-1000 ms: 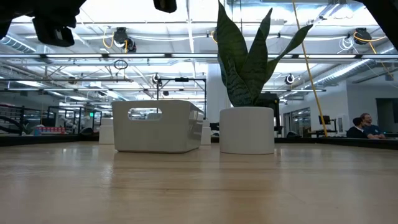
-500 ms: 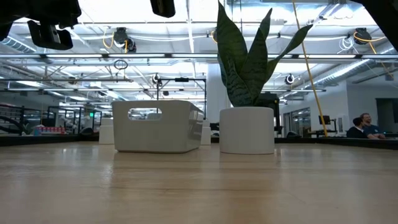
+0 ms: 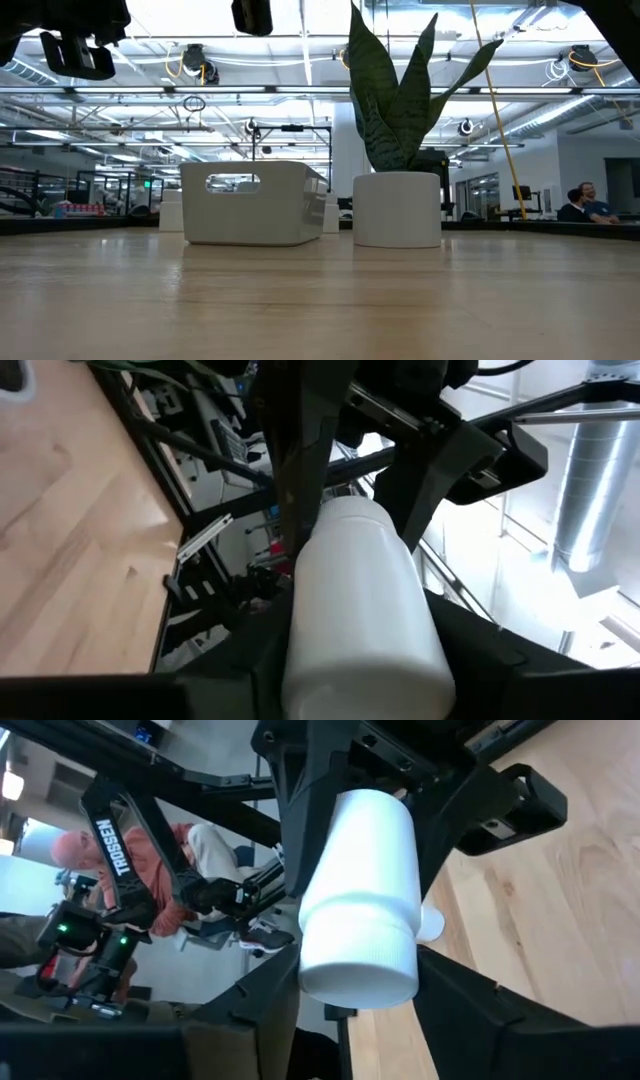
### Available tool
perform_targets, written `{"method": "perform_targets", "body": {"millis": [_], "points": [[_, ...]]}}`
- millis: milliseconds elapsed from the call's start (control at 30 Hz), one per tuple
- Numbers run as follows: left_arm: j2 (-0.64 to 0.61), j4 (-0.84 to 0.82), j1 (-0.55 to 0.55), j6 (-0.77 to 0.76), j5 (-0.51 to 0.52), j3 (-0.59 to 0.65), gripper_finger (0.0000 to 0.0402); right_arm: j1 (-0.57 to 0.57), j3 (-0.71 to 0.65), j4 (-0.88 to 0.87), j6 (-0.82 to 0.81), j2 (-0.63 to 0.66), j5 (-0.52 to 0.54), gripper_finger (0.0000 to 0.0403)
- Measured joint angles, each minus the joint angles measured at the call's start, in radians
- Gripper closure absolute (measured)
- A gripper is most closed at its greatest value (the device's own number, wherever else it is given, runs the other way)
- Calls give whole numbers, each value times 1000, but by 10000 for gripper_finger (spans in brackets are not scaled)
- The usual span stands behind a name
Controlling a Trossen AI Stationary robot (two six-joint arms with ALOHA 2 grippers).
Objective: Pick and place pill bottles into a basket
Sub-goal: Put the white pill bottle into the gray bin
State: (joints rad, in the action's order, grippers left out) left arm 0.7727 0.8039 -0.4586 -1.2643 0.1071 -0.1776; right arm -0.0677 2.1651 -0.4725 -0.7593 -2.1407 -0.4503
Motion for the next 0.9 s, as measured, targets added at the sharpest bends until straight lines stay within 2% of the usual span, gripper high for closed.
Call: {"method": "perform_targets", "body": {"millis": [333, 500, 700, 900], "points": [[0, 28, 0, 5, -21, 0, 232, 1, -1, 33, -3, 7, 0, 234], [-2, 93, -2, 10, -14, 0, 232, 2, -1, 53, -2, 28, 13, 219], [-3, 230, -2, 57, 39, -1, 232, 2, -1, 90, 37, 91, 131, 212], [-3, 396, -2, 145, 168, -1, 232, -27, 0, 183, 132, 141, 367, 216]]}}
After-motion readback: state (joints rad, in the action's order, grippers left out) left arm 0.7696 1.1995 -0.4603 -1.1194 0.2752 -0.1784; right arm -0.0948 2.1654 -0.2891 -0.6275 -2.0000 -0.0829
